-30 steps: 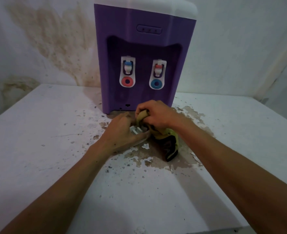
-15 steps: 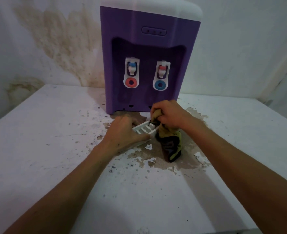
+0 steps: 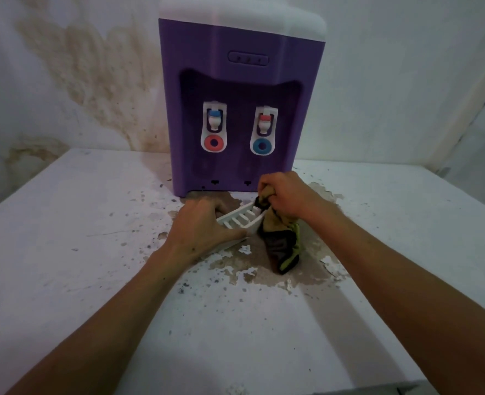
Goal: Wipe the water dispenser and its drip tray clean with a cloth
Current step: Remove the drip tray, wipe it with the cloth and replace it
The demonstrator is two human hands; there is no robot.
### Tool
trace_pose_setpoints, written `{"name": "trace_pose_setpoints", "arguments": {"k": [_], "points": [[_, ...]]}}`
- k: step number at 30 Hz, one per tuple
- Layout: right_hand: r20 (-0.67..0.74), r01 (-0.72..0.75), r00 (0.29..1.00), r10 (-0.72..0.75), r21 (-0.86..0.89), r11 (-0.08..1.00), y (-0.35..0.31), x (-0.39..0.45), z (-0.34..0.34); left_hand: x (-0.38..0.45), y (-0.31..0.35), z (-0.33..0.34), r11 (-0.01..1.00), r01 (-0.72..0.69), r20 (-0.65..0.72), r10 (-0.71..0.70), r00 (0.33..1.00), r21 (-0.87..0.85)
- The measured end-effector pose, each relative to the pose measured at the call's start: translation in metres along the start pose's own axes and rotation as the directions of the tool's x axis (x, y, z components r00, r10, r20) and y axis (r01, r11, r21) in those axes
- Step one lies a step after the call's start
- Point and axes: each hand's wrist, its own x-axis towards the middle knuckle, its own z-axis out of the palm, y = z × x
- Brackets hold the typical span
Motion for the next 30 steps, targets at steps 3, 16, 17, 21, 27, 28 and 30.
{"name": "trace_pose_setpoints", "arguments": {"k": [3,16,17,21,27,28,30], "points": [[-0.009,0.038,0.999,-0.037,0.049,0.998,-0.009,-0.003,0.004,-0.002,0.003,0.000,0.999,-0.007,-0.042,0.006,0.999,-0.033],[0.126,0.096,0.987,-0.101,0.044,0.994,-0.037,-0.005,-0.001,-0.006,0.001,-0.002,0.996,-0.042,-0.012,0.041,0.999,-0.074],[0.107,0.050,0.993,-0.048,-0.008,0.999,-0.027,-0.006,-0.004,-0.005,-0.001,-0.003,0.997,-0.042,0.020,0.044,0.999,-0.068],[0.034,-0.108,0.993,0.113,-0.121,0.987,0.004,-0.013,-0.006,-0.001,-0.006,-0.002,0.995,-0.054,0.060,0.059,0.996,-0.079],[0.048,-0.137,0.989,0.141,-0.065,0.988,-0.016,-0.016,0.005,-0.005,-0.002,0.003,0.996,-0.043,0.016,0.045,0.999,-0.076],[0.063,-0.114,0.991,0.114,-0.014,0.993,-0.022,-0.018,0.004,-0.006,0.002,0.004,0.995,-0.044,0.002,0.044,0.999,-0.084],[0.094,-0.037,0.995,0.030,0.067,0.997,-0.035,-0.020,0.003,-0.007,0.005,0.003,0.994,-0.042,-0.002,0.042,0.999,-0.101]]}}
